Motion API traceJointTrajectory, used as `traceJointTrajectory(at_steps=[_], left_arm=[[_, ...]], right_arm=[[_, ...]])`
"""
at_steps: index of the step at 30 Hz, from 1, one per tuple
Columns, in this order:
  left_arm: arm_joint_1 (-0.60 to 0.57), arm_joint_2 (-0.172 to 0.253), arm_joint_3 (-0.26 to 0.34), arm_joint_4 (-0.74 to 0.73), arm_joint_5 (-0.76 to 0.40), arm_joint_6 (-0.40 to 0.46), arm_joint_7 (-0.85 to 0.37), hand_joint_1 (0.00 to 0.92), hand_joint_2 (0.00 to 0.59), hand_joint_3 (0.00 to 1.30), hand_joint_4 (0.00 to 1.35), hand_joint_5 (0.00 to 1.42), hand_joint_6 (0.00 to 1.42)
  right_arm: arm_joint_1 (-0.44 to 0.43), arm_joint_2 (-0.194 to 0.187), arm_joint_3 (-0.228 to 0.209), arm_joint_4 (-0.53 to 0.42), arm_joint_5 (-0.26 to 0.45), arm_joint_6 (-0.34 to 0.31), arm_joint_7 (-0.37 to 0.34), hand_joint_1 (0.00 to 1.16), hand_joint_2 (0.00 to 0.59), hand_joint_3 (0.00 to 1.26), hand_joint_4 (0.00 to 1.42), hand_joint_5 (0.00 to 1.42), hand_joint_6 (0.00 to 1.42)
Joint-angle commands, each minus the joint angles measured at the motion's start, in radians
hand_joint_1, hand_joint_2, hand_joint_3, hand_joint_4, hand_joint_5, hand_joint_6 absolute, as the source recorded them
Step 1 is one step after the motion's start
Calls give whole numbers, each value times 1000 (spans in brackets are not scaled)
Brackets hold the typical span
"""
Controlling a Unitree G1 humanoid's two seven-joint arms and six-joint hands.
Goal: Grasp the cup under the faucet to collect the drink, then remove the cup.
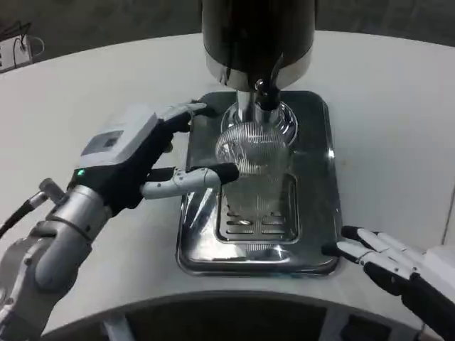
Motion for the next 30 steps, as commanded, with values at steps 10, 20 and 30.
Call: traceJointTrajectory(at_steps=[10,20,30], left_arm=[[196,27,207,-321,-296,61,-145,0,37,173,122,210,345],[291,-57,205,-685,-488,293,-252,0,51,14,0,76,163],[261,-98,181,-894,-527,505,-271,0,55,0,0,35,135]], right_arm=[[-48,-2,52,25,-16,23,-9,431,481,124,0,15,65],[-85,-6,92,33,-37,44,-5,430,484,124,0,15,65],[-92,-2,112,35,-49,53,-10,428,484,124,0,15,65]])
